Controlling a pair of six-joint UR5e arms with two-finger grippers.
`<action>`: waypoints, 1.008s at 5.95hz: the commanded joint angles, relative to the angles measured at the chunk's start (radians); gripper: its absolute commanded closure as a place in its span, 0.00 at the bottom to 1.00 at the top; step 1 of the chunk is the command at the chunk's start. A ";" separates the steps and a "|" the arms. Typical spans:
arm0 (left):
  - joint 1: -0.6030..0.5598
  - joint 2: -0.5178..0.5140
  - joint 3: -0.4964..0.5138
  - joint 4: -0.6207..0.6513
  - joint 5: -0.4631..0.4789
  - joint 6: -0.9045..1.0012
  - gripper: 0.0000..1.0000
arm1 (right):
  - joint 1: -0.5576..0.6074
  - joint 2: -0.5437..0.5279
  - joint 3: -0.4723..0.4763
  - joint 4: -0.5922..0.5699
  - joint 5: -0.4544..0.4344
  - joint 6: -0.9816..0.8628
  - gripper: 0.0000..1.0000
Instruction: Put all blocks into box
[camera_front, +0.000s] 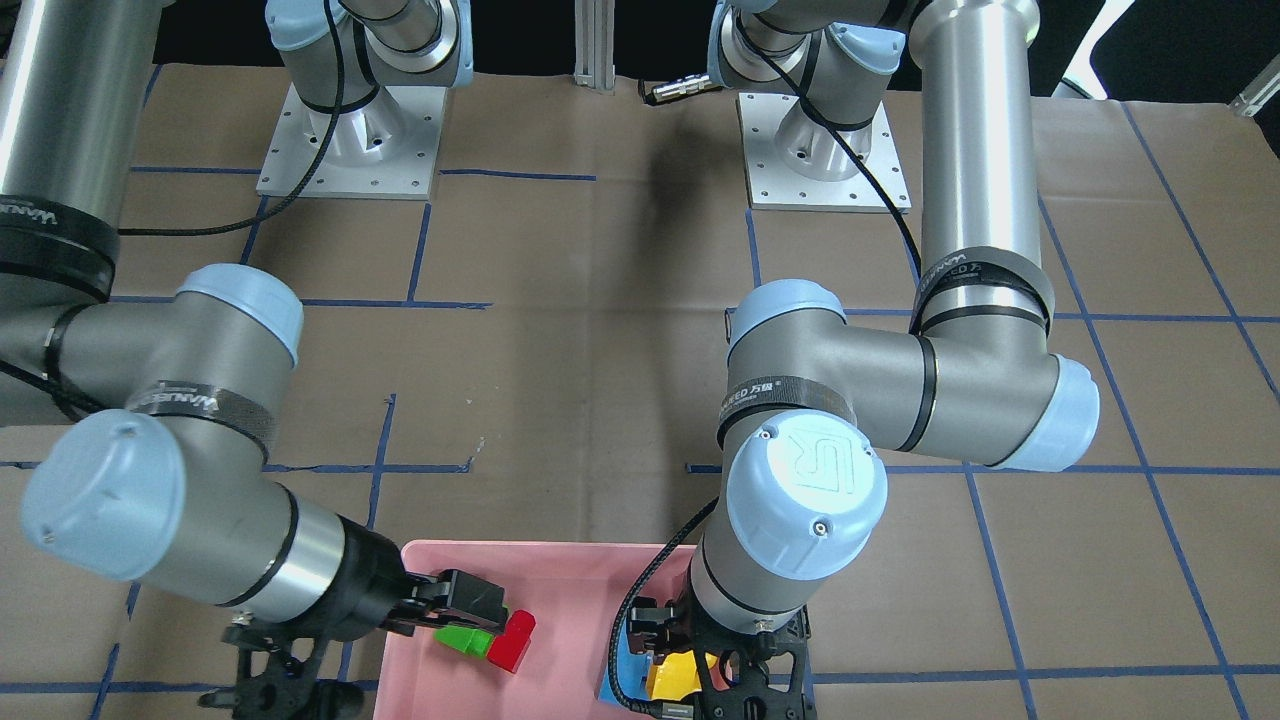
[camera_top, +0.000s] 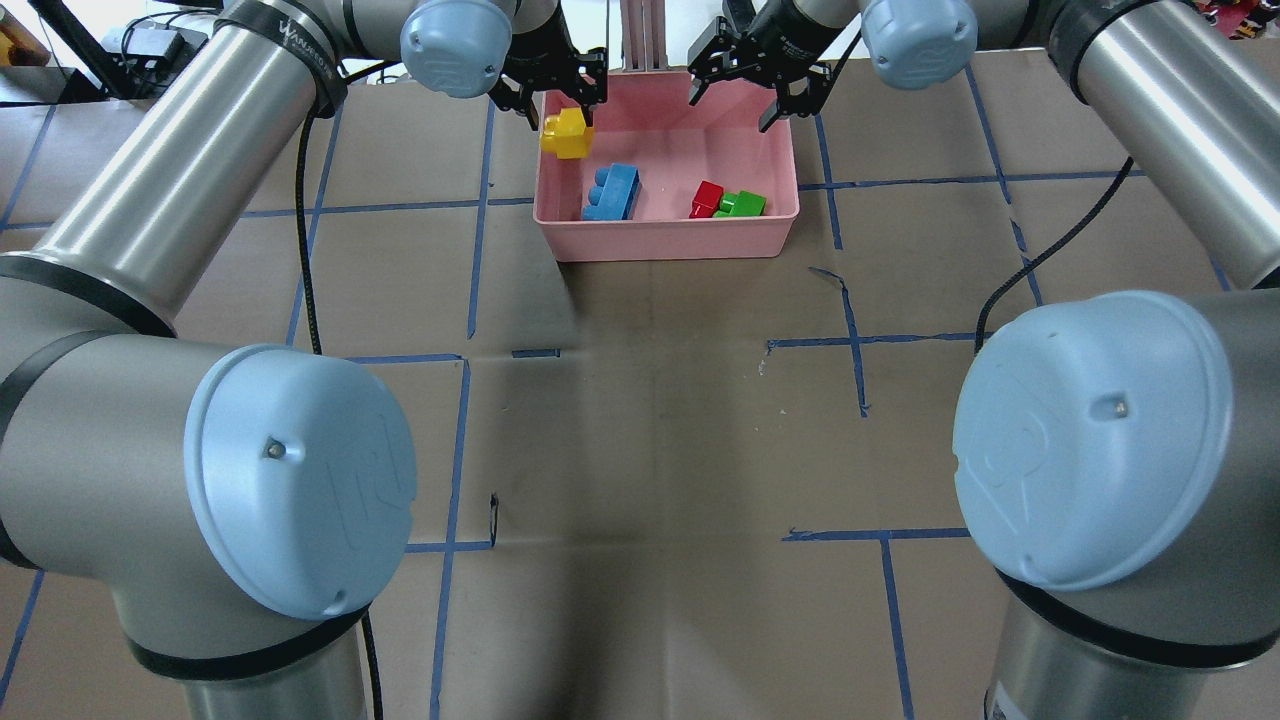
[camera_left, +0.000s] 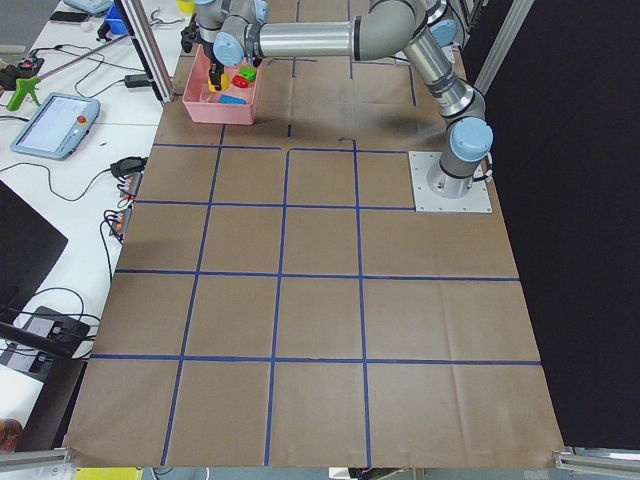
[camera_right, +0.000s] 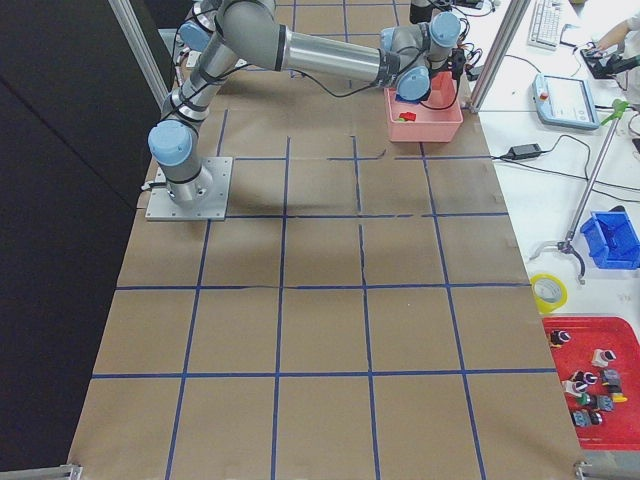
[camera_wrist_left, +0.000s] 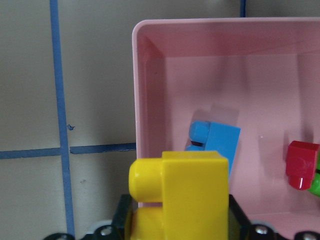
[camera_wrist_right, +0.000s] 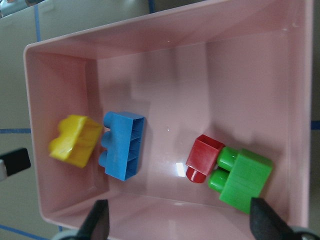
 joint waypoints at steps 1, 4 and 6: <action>-0.027 -0.008 0.003 0.038 0.027 -0.039 0.01 | -0.085 -0.064 0.009 0.124 -0.065 -0.132 0.00; 0.087 0.100 -0.008 -0.027 0.078 0.008 0.01 | -0.122 -0.230 0.003 0.413 -0.422 -0.140 0.00; 0.225 0.189 -0.017 -0.226 0.082 0.171 0.01 | -0.110 -0.342 0.030 0.463 -0.428 -0.140 0.00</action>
